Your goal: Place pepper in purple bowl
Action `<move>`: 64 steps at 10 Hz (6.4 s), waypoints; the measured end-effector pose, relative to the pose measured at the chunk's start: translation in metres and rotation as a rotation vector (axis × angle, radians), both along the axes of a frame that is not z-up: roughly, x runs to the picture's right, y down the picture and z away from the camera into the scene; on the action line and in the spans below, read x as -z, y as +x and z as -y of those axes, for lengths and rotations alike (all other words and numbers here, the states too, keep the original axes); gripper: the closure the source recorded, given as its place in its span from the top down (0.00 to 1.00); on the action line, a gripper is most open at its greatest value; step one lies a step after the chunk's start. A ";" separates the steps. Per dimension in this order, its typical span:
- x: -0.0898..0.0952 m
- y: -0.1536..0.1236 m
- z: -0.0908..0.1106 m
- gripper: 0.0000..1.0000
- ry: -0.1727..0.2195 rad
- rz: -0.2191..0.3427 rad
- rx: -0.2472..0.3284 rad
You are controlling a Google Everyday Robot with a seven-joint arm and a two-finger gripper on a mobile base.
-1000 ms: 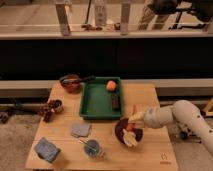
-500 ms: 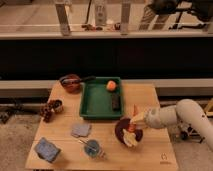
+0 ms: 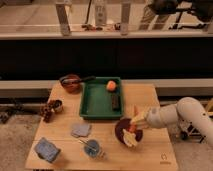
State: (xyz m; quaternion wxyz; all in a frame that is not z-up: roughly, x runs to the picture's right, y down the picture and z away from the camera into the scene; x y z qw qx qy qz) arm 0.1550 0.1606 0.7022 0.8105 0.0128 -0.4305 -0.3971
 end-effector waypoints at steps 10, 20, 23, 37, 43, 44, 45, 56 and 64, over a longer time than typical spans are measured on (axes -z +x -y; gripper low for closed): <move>-0.001 0.008 0.005 0.80 0.008 -0.083 -0.038; -0.001 0.007 0.006 0.80 0.009 -0.080 -0.036; -0.001 0.007 0.006 0.80 0.008 -0.080 -0.036; -0.001 0.007 0.006 0.80 0.008 -0.080 -0.036; -0.001 0.007 0.006 0.80 0.008 -0.080 -0.036; -0.001 0.007 0.006 0.80 0.008 -0.080 -0.036; -0.001 0.007 0.006 0.80 0.008 -0.080 -0.036; -0.001 0.007 0.006 0.80 0.009 -0.080 -0.037; -0.001 0.007 0.006 0.80 0.009 -0.080 -0.036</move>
